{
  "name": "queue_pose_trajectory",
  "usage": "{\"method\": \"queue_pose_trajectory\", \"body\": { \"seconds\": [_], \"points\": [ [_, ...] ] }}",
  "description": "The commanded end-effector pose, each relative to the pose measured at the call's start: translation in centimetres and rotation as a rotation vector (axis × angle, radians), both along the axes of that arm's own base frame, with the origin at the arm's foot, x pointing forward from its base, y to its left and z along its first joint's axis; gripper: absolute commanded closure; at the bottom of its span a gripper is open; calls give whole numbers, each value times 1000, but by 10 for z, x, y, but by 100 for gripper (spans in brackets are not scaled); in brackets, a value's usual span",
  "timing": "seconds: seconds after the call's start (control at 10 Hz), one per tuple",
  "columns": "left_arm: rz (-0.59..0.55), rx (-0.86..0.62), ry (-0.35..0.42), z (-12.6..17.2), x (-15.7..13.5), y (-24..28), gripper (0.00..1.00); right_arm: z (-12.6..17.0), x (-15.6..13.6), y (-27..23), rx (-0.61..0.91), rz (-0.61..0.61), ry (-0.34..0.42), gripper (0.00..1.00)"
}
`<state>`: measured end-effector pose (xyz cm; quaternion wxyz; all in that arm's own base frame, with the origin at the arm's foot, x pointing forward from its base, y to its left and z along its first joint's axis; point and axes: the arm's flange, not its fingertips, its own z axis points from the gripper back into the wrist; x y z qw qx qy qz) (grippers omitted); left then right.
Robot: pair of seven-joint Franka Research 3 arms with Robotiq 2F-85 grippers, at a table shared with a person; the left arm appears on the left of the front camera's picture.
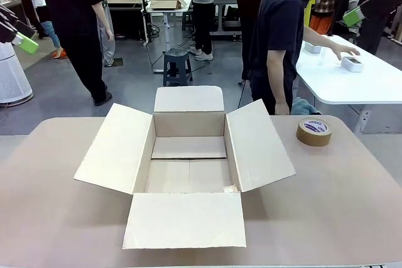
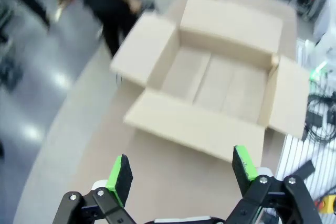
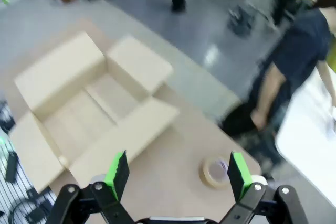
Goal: Wrap the clocks to prevent damage.
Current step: Open the side flaps of the Package Box.
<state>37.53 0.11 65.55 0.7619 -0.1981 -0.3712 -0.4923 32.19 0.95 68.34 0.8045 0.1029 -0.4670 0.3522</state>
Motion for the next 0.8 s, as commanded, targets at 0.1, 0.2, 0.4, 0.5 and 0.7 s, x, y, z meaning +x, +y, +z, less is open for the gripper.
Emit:
{"method": "queue_pose_trajectory", "body": {
  "seconds": [0.1,0.2,0.4,0.5,0.7],
  "points": [
    [-153,-197,-42,-36,8,10,0,-52,24,-35,264,274,172,0],
    [-140,-170,-125,-50,1,14,0,-62,25,-47,258,304,200,0],
    [-105,-177,-87,-64,-1,28,0,-69,22,-56,220,260,202,0],
    [-110,-173,-83,-65,-6,34,0,-70,20,-58,206,222,165,0],
    [-121,-125,-91,-60,-10,39,0,-73,14,-61,181,189,138,0]
  ]
}}
